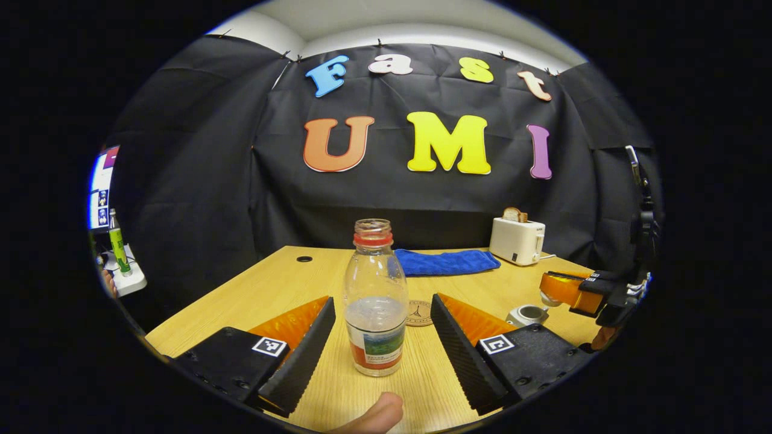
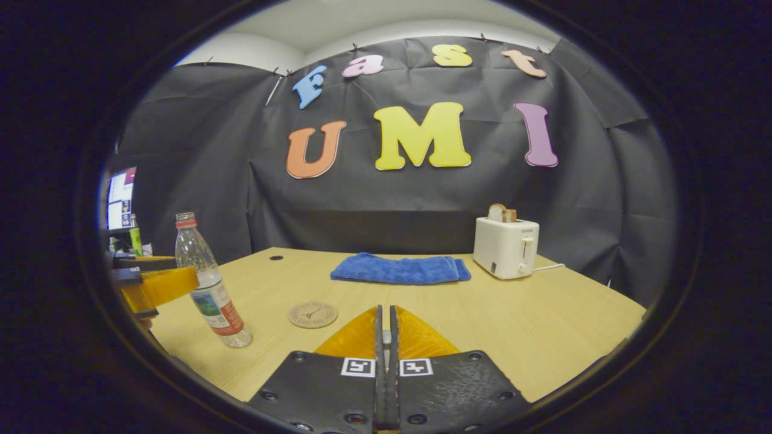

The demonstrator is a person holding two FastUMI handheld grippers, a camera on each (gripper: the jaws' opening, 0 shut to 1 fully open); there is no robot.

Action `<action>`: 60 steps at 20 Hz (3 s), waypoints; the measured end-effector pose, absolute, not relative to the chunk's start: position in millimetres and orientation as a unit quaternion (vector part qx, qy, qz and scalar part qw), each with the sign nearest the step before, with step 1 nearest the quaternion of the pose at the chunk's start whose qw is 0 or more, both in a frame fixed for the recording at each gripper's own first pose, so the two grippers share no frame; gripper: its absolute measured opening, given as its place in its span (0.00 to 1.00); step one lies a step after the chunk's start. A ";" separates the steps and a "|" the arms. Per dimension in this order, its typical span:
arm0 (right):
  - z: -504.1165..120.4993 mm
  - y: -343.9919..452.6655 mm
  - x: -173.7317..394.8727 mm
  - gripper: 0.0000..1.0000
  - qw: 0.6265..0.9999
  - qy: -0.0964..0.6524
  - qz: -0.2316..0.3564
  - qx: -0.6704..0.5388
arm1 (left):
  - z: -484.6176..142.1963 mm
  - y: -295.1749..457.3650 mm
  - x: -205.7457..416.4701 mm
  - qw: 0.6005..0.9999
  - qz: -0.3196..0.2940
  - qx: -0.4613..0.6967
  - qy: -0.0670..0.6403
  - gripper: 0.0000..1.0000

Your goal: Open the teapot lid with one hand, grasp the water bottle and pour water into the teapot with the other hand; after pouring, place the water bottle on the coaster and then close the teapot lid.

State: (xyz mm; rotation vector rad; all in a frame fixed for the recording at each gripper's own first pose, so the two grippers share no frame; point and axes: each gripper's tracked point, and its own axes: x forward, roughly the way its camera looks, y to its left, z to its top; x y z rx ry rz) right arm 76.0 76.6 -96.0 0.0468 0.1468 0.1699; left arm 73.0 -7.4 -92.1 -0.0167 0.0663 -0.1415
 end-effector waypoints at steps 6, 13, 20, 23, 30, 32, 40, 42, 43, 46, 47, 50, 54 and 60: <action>-93.8 53.6 64.4 0.00 0.995 0.055 0.083 0.015 | -113.7 -8.2 94.7 0.997 -0.070 -0.022 0.025 1.00; -80.1 25.4 56.9 0.00 0.997 0.030 0.072 0.025 | -127.6 -9.6 114.6 0.997 -0.070 0.019 0.024 0.98; -81.4 3.6 53.9 0.00 0.998 0.021 0.060 0.027 | -132.2 -3.5 118.4 0.998 -0.057 -0.001 0.042 0.78; -85.0 -3.3 57.5 0.00 0.998 0.028 0.056 0.029 | -135.8 0.6 111.5 0.998 -0.033 0.029 0.055 0.78; -90.9 -10.4 62.8 0.01 0.997 0.041 0.054 0.022 | -136.4 8.6 100.9 0.984 0.018 0.150 0.094 0.77; -93.4 -10.4 64.1 0.00 0.997 0.045 0.058 0.026 | -136.0 5.0 98.2 0.977 0.020 0.186 0.105 0.77; -84.4 -26.5 63.7 0.00 0.998 0.033 0.044 0.013 | -136.8 -6.1 93.8 0.936 0.024 0.325 0.131 0.76; -80.9 -28.4 63.4 0.01 0.999 0.026 0.041 0.010 | -130.5 -10.9 94.7 0.921 0.025 0.365 0.131 0.76; -80.4 -28.3 63.1 0.01 0.999 0.025 0.041 0.009 | -129.0 -12.3 96.6 0.914 0.027 0.384 0.131 0.76; -78.2 -34.8 64.6 0.00 0.999 0.022 0.033 0.006 | -123.9 -16.0 92.2 0.894 0.026 0.428 0.130 0.76; -80.5 -37.2 65.7 0.00 0.999 0.027 0.026 0.005 | -122.4 -17.7 93.0 0.887 0.027 0.442 0.130 0.76; -81.2 -38.9 65.2 0.00 0.999 0.036 0.025 0.007 | -115.2 -22.6 98.9 0.859 0.031 0.494 0.129 0.76; -79.0 -47.7 66.4 0.00 0.999 0.032 0.016 0.000 | -115.0 -25.6 100.4 0.817 0.028 0.561 0.130 0.76; -77.9 -47.6 66.2 0.00 0.999 0.028 0.018 -0.004 | -116.5 -37.5 102.0 0.765 0.021 0.630 0.132 0.75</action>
